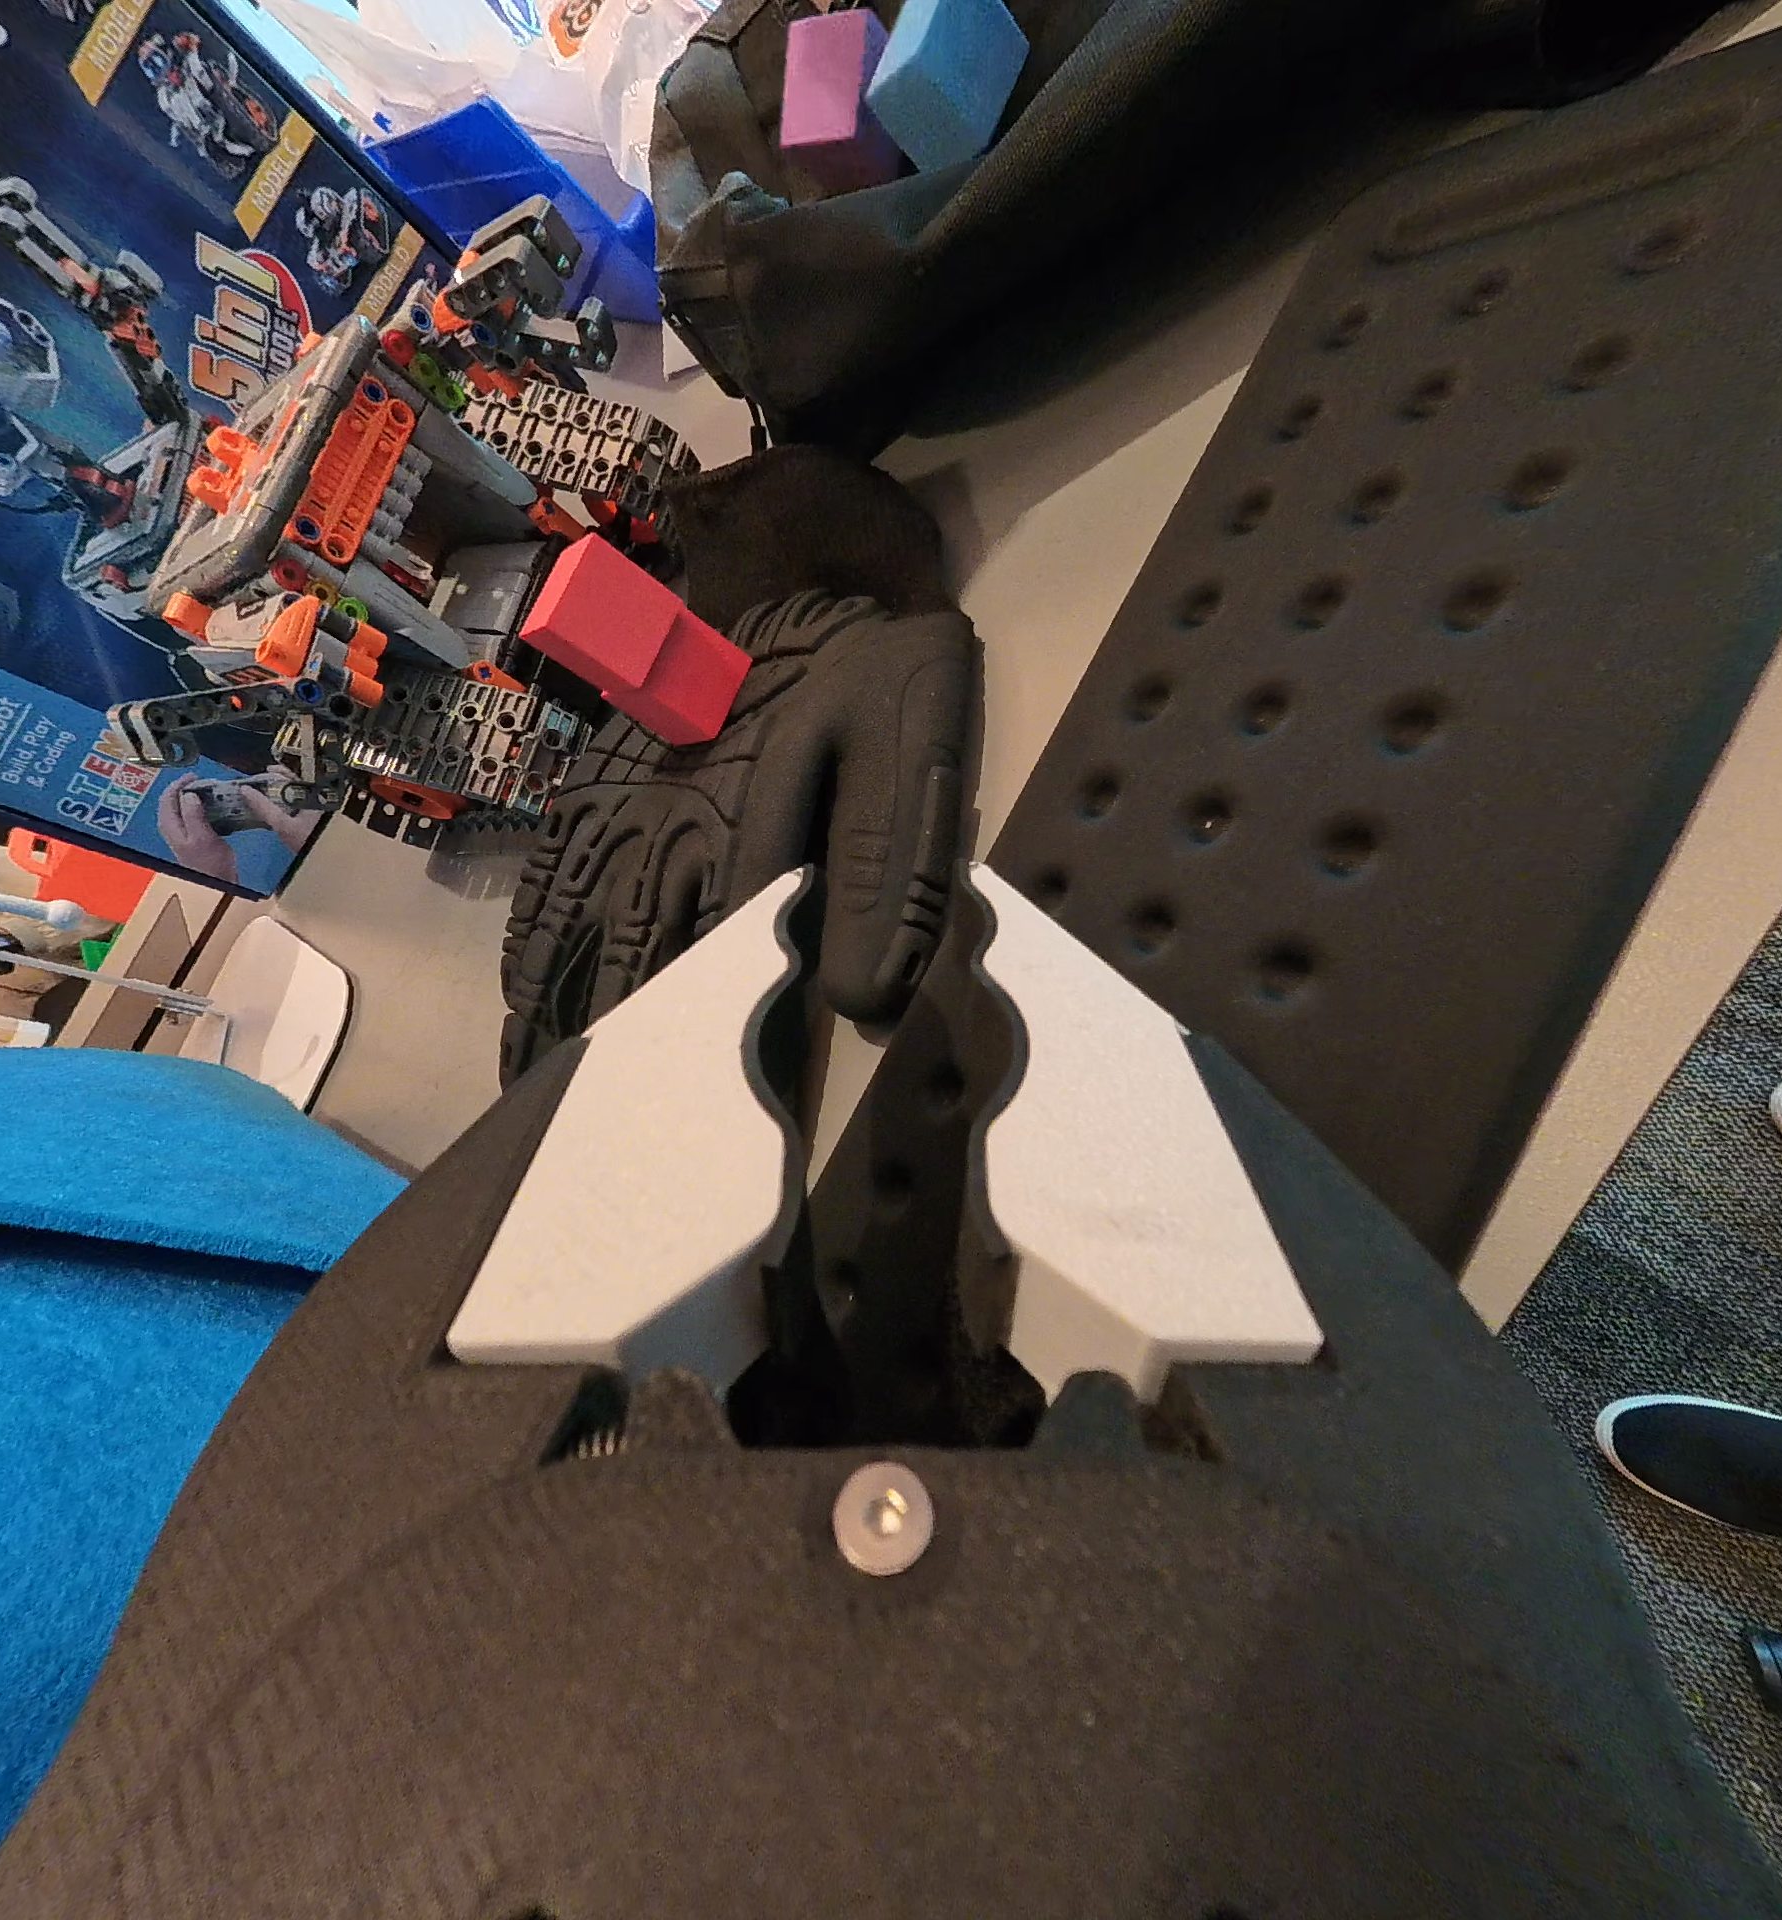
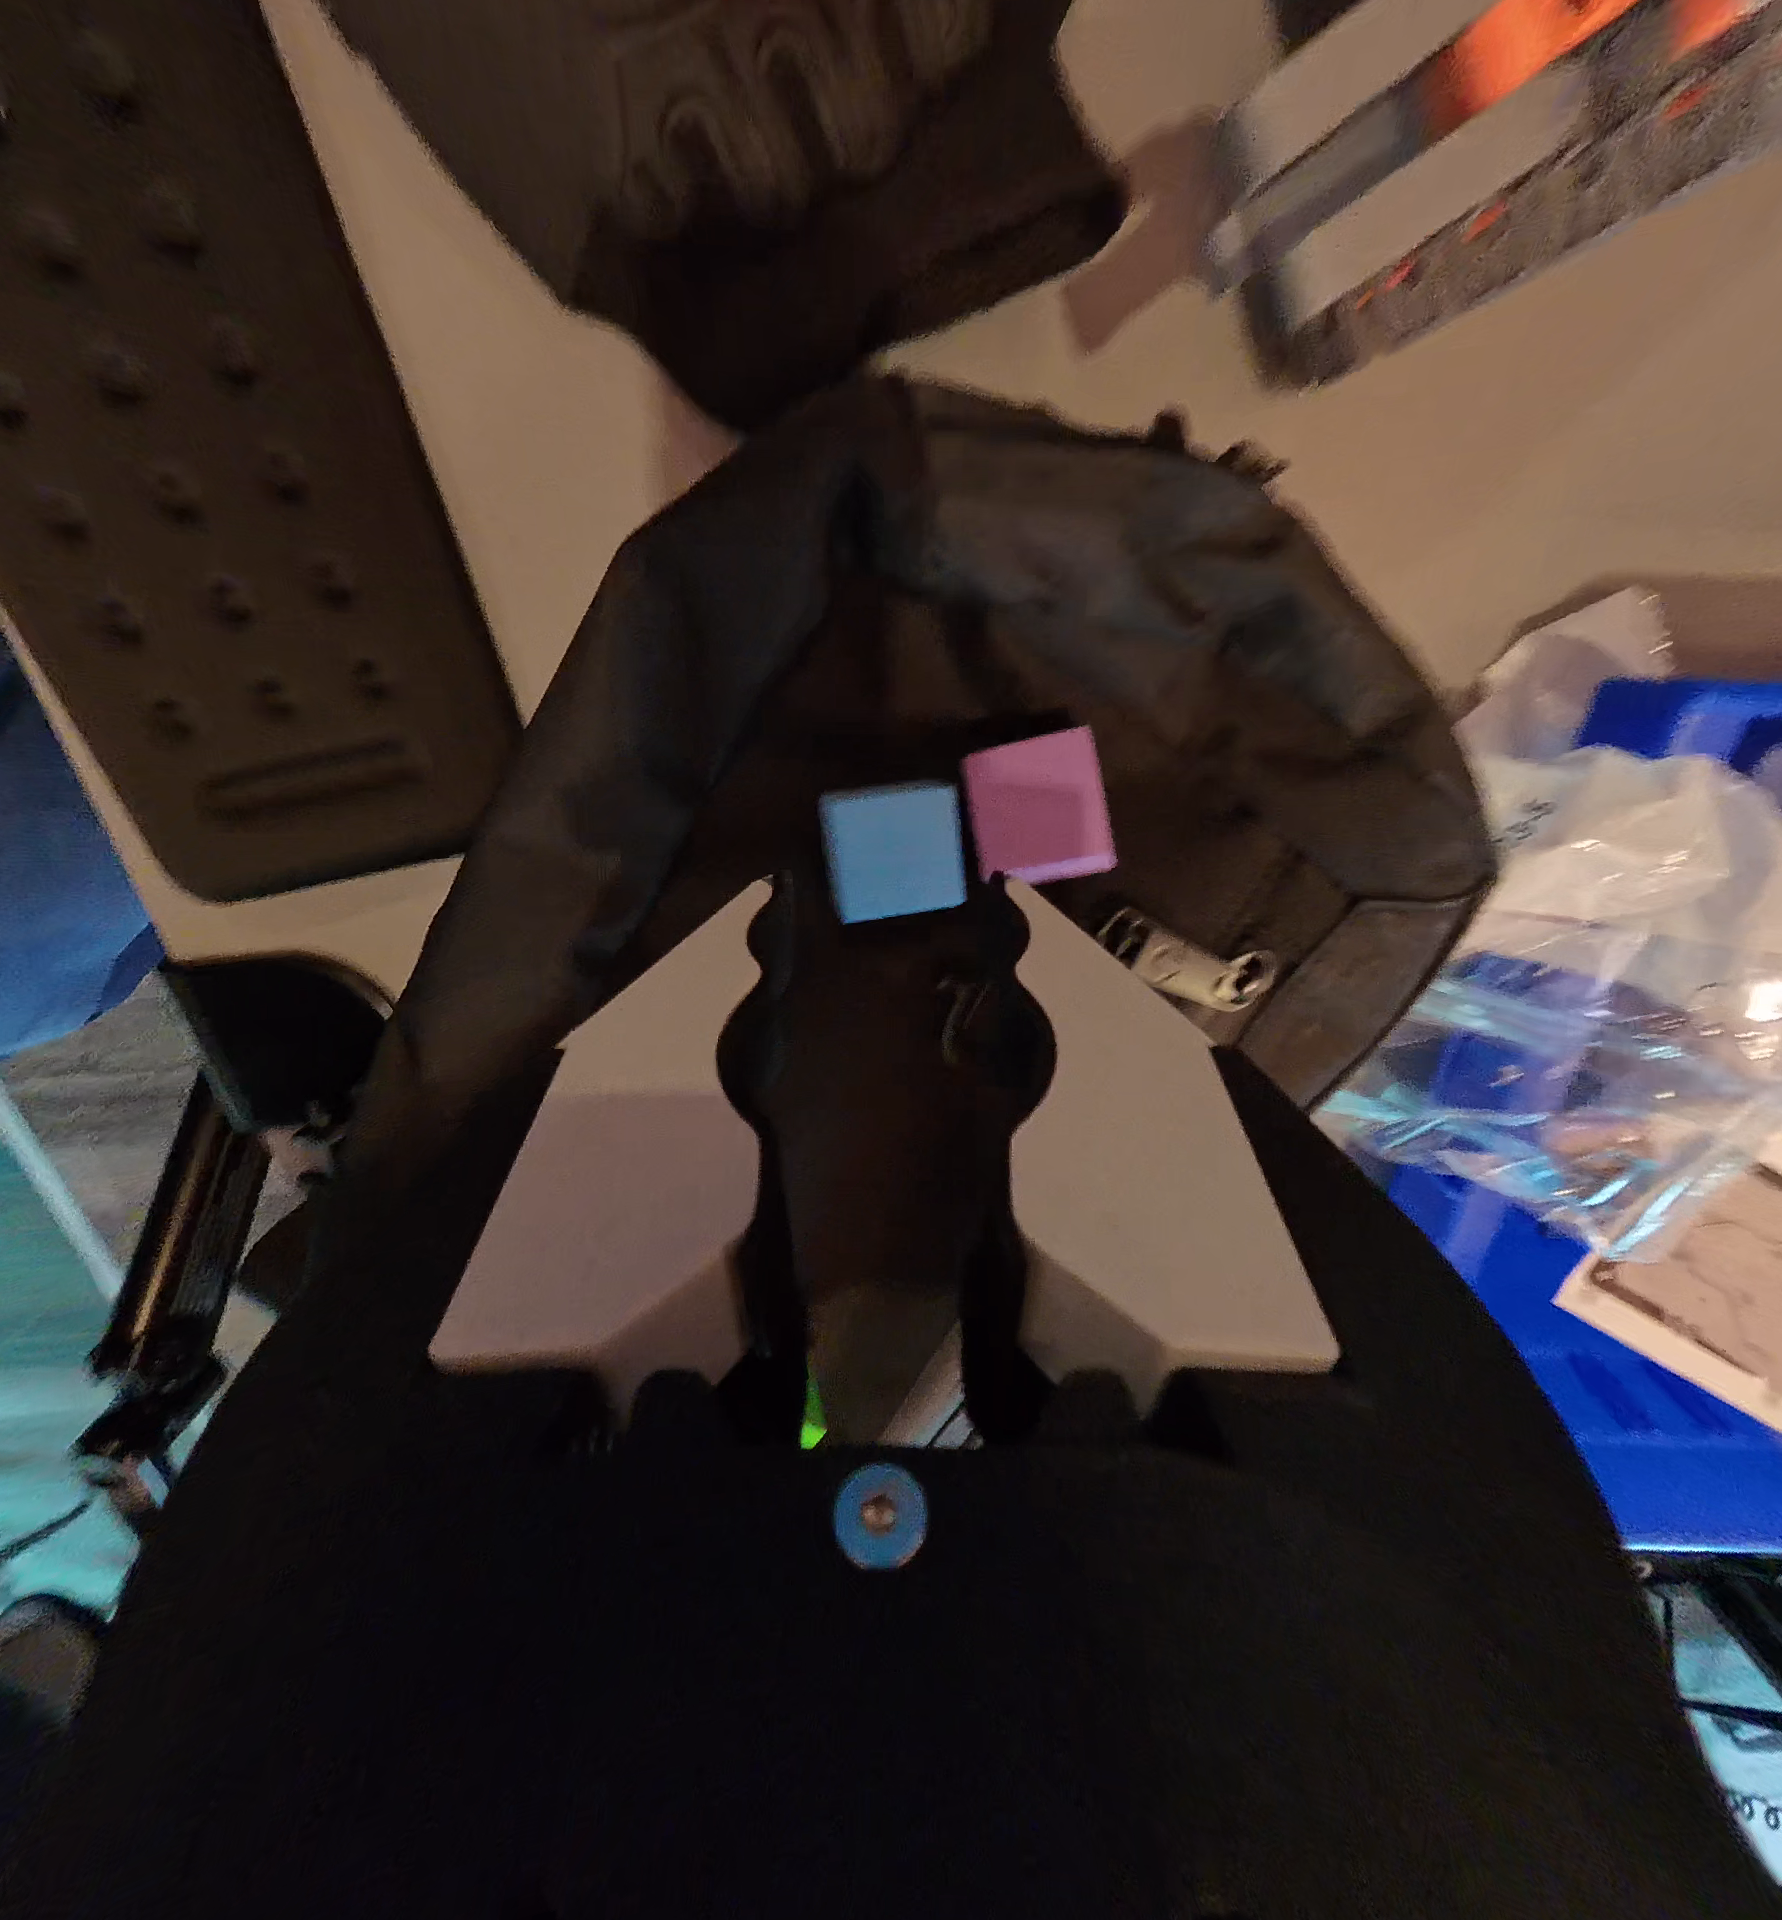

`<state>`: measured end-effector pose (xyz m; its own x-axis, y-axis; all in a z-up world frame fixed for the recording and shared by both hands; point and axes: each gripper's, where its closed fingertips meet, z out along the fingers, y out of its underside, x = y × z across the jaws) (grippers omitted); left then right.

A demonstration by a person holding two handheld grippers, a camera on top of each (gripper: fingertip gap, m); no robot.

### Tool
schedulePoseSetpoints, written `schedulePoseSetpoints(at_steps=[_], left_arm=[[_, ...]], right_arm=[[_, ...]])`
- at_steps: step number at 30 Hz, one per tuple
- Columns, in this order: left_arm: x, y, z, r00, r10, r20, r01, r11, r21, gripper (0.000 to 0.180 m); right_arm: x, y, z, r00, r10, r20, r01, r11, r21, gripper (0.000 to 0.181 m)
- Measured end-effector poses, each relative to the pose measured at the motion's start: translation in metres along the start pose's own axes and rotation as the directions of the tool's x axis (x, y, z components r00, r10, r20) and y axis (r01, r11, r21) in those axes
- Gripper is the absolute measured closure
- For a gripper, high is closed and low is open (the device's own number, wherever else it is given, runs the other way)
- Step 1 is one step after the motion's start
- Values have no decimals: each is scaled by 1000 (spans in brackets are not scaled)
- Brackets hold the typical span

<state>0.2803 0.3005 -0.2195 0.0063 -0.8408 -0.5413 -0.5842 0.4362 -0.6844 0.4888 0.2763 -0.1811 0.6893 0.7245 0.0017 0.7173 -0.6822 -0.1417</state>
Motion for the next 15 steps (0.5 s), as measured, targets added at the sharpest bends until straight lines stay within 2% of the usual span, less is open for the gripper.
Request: schedulePoseSetpoints(at_steps=[3, 9, 12, 15], left_arm=[[0, 0, 0, 1000, 0, 0, 0, 1000, -1, 157], [0, 0, 0, 1000, 2, 3, -2, 1000, -3, 157], [0, 0, 0, 1000, 1, 5, -1, 1000, -4, 157], [-1, 1, 1, 1000, 1, 5, -1, 1000, -5, 157]], right_arm=[[21, -13, 1, 996, -32, -86, 35, 999, 36, 142], [28, -12, 19, 999, -38, -28, 38, 999, 20, 143], [42, -10, 18, 996, -31, -88, 33, 999, 25, 155], [41, -9, 22, 998, -27, -59, 30, 998, 49, 151]])
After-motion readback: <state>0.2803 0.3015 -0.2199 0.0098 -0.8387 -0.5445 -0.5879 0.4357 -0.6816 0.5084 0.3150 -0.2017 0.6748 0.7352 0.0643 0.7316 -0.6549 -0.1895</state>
